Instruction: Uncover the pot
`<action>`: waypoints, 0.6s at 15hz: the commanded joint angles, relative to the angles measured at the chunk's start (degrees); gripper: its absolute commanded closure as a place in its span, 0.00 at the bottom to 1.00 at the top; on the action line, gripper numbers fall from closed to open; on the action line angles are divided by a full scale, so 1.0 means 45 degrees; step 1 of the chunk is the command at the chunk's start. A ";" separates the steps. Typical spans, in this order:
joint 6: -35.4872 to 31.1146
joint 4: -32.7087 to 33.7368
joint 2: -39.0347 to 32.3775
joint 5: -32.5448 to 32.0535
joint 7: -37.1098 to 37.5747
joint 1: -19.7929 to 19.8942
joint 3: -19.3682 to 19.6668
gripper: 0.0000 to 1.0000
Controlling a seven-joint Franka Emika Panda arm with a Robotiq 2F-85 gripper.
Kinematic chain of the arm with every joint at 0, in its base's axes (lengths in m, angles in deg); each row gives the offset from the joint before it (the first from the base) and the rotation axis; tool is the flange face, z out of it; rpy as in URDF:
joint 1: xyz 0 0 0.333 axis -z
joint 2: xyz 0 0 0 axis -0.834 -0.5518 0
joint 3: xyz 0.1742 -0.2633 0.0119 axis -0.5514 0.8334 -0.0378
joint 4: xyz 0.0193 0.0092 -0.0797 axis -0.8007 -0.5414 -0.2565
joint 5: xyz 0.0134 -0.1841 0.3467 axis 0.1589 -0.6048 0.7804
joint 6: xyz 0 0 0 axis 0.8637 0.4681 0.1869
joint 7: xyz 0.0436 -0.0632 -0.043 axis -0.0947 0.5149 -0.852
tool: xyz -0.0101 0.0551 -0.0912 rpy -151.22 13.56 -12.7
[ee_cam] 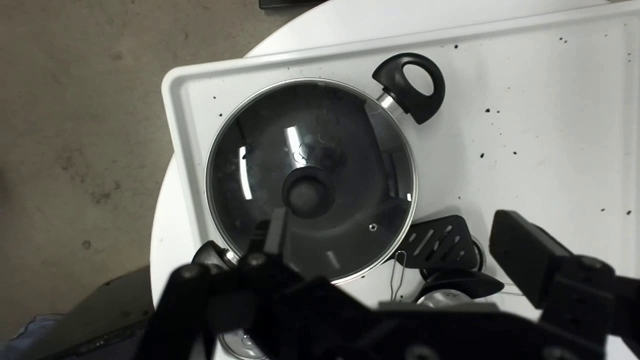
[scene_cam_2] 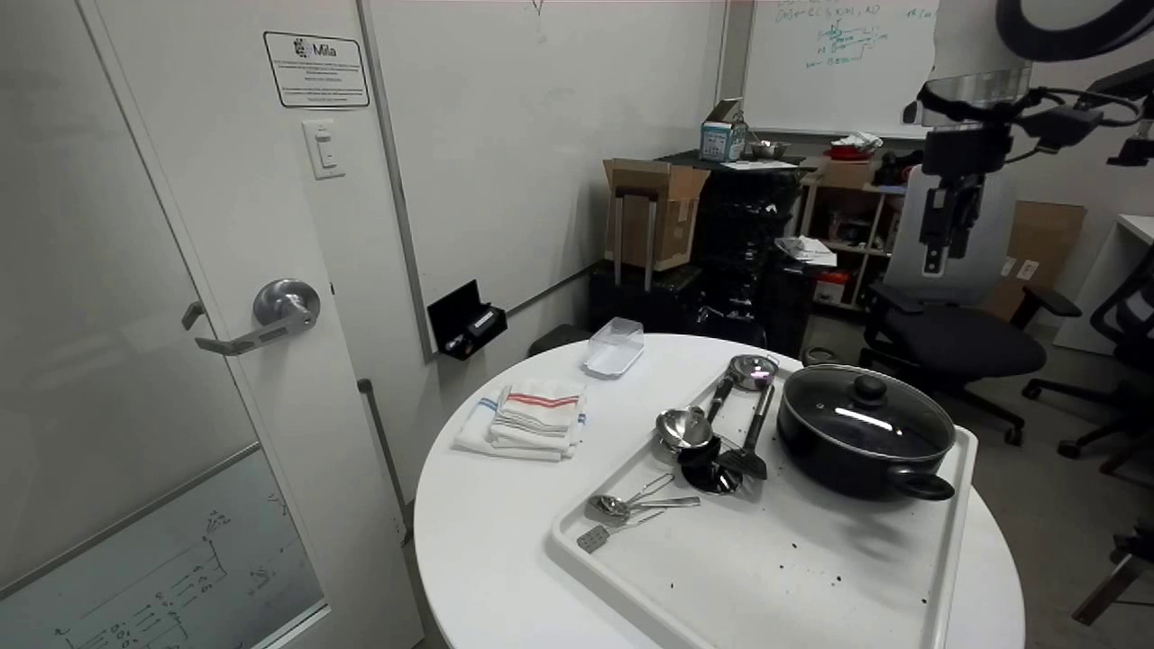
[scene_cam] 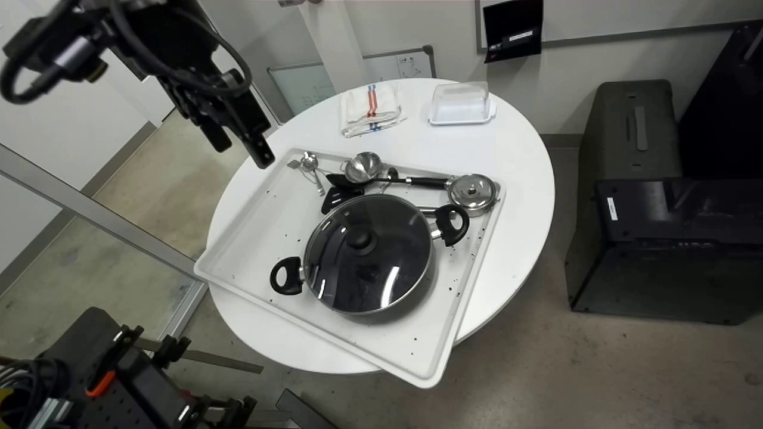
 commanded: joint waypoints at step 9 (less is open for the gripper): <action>-0.1936 0.2203 -0.4335 0.0144 -0.0074 0.0515 0.0214 0.00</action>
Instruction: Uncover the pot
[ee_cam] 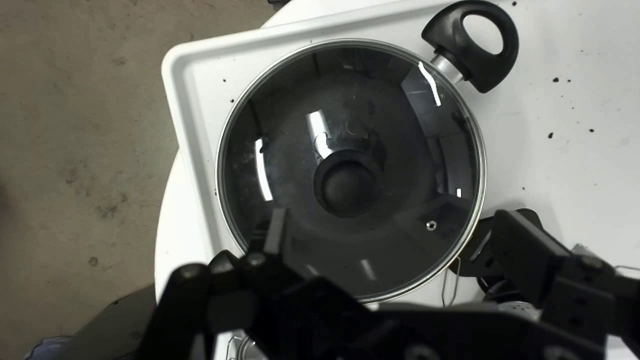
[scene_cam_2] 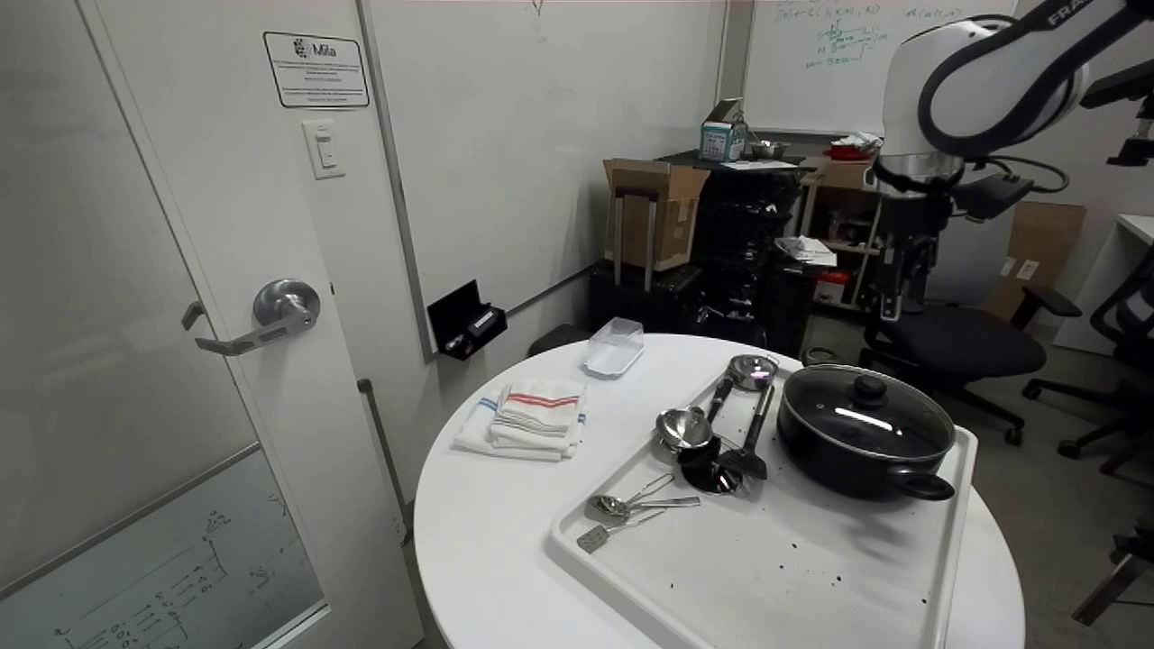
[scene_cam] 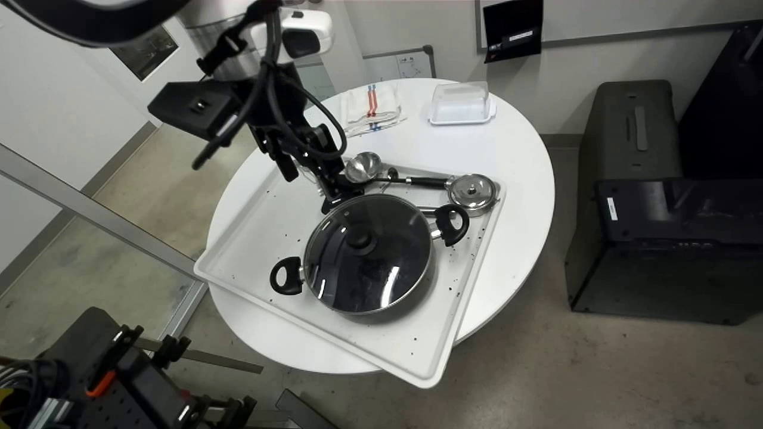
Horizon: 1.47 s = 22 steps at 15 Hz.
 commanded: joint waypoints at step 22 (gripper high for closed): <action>-0.2968 0.1224 -0.4534 0.0126 -0.0615 0.0703 -0.0238 0.00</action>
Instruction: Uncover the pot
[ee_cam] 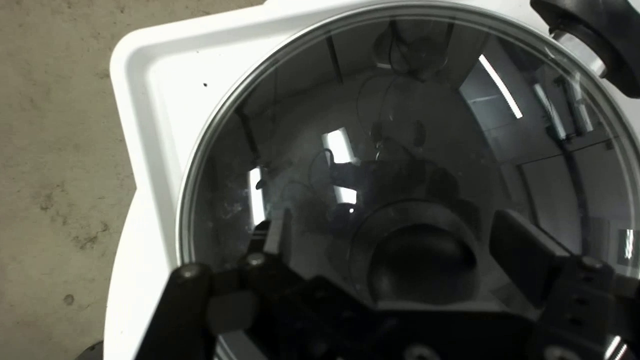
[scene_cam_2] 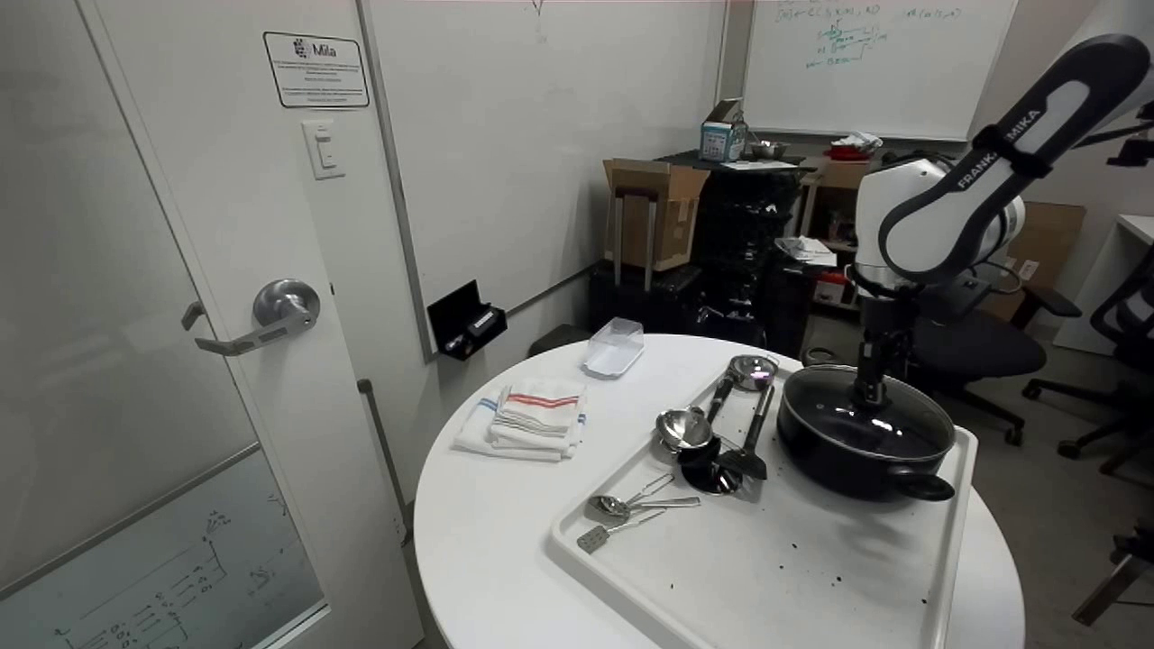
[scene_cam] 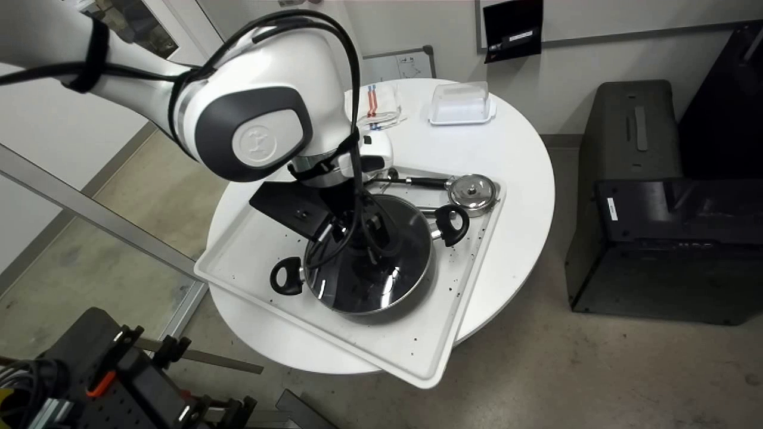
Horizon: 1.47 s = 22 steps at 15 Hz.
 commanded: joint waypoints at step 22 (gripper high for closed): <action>-0.0382 0.0028 0.0397 0.0395 -0.0659 0.0283 -0.0511 0.74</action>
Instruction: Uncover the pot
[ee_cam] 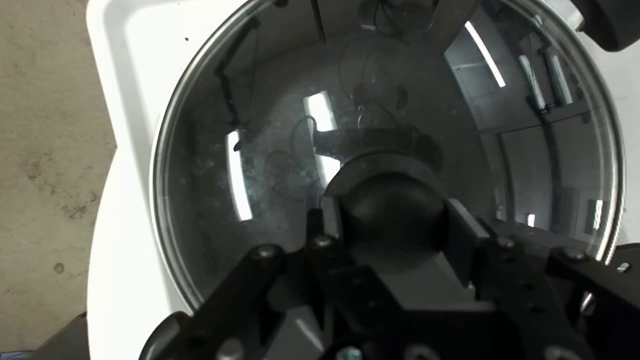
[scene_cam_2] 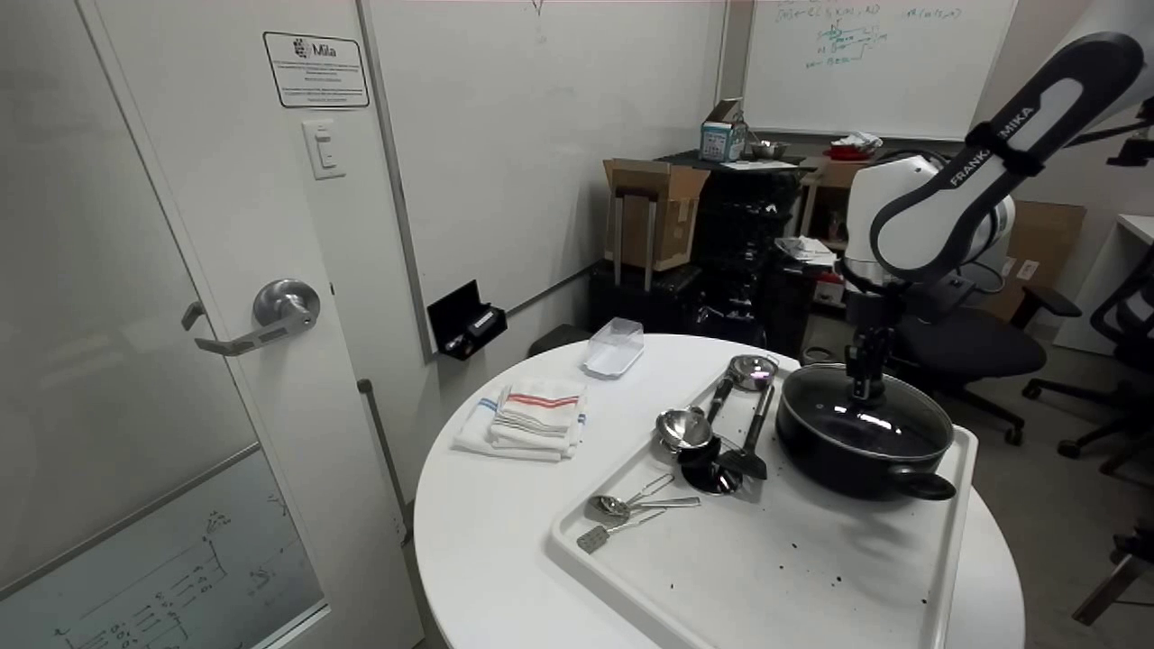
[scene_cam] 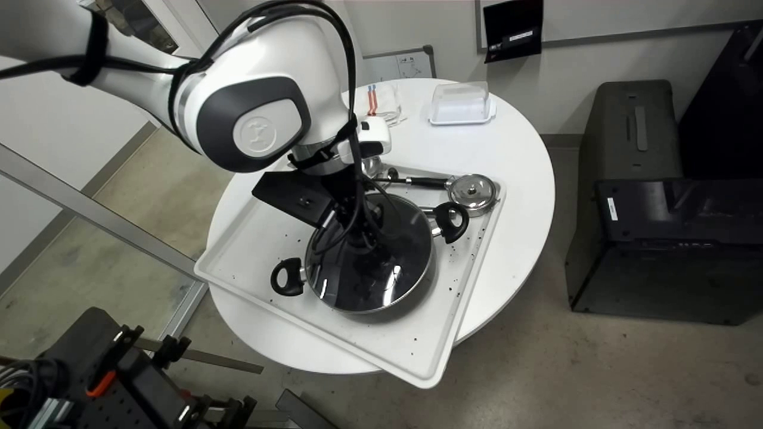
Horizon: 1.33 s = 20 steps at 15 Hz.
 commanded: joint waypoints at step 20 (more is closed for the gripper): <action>-0.0259 -0.3532 0.3959 -0.1415 -0.0032 -0.1969 -0.0153 0.74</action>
